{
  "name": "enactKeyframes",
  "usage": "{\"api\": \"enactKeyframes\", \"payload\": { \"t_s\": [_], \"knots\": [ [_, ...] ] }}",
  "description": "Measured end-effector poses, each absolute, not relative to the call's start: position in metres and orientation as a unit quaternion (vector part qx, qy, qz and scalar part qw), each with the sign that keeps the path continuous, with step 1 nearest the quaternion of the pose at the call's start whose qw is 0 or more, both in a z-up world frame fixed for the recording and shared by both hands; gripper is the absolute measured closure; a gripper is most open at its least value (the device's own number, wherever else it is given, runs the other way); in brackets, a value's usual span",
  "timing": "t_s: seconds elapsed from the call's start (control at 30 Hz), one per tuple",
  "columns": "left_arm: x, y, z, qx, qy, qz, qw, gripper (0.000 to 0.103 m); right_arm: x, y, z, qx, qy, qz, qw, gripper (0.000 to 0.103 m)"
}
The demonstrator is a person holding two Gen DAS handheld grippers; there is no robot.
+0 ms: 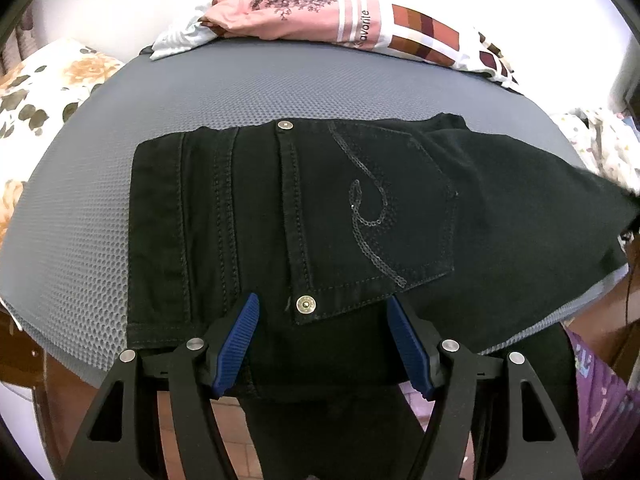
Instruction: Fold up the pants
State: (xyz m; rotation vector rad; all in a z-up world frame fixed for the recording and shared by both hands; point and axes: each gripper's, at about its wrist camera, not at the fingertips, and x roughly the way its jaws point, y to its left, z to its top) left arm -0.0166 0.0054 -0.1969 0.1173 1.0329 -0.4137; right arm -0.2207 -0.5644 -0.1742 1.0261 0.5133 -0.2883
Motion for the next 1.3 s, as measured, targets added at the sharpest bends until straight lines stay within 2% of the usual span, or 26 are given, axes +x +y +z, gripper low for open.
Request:
{"api": "enactKeyframes", "payload": {
  "t_s": [0.17, 0.3, 0.37, 0.5, 0.57, 0.7, 0.8, 0.83, 0.9, 0.93, 0.97, 1.07, 1.17, 1.23, 1.3],
  "knots": [
    [-0.020, 0.004, -0.198, 0.072, 0.483, -0.203, 0.849, 0.035, -0.259, -0.562, -0.244, 0.537, 0.277, -0.151, 0.783, 0.099],
    [-0.019, 0.003, -0.199, 0.078, 0.483, -0.205, 0.848, 0.035, -0.263, -0.571, -0.263, 0.586, 0.248, -0.127, 0.761, 0.099],
    [-0.019, 0.003, -0.198, 0.078, 0.484, -0.205, 0.847, 0.035, -0.265, -0.577, -0.266, 0.601, 0.239, -0.113, 0.754, 0.094],
    [-0.019, 0.003, -0.198, 0.083, 0.485, -0.207, 0.846, 0.035, -0.271, -0.588, -0.258, 0.592, 0.227, -0.132, 0.762, 0.094],
    [-0.019, 0.003, -0.199, 0.084, 0.483, -0.209, 0.846, 0.035, -0.274, -0.594, -0.249, 0.563, 0.233, -0.161, 0.777, 0.099],
    [-0.021, 0.002, -0.200, 0.093, 0.479, -0.213, 0.846, 0.035, -0.285, -0.613, -0.236, 0.546, 0.200, -0.176, 0.794, 0.100],
    [-0.021, 0.002, -0.200, 0.094, 0.480, -0.212, 0.846, 0.035, -0.293, -0.625, -0.249, 0.546, 0.215, -0.190, 0.787, 0.097],
    [-0.021, 0.002, -0.200, 0.095, 0.479, -0.213, 0.846, 0.035, -0.301, -0.630, -0.256, 0.557, 0.210, -0.195, 0.779, 0.102],
    [-0.020, 0.002, -0.200, 0.097, 0.480, -0.212, 0.846, 0.035, -0.319, -0.643, -0.263, 0.586, 0.187, -0.203, 0.761, 0.103],
    [-0.020, 0.001, -0.200, 0.098, 0.482, -0.212, 0.845, 0.033, -0.327, -0.647, -0.259, 0.583, 0.183, -0.229, 0.757, 0.094],
    [-0.019, 0.000, -0.200, 0.098, 0.483, -0.213, 0.843, 0.032, -0.336, -0.651, -0.250, 0.573, 0.176, -0.264, 0.756, 0.090],
    [-0.020, -0.003, -0.201, 0.103, 0.483, -0.213, 0.843, 0.028, -0.336, -0.657, -0.207, 0.541, 0.149, -0.254, 0.788, 0.090],
    [-0.022, -0.005, -0.202, 0.110, 0.475, -0.209, 0.848, 0.027, -0.258, -0.616, -0.154, 0.412, 0.240, -0.137, 0.868, 0.090],
    [-0.025, -0.005, -0.201, 0.109, 0.468, -0.205, 0.853, 0.027, -0.209, -0.582, -0.143, 0.338, 0.300, -0.095, 0.887, 0.089],
    [-0.025, -0.004, -0.198, 0.101, 0.463, -0.202, 0.857, 0.027, -0.155, -0.540, -0.141, 0.211, 0.368, -0.074, 0.903, 0.086]
  ]
}}
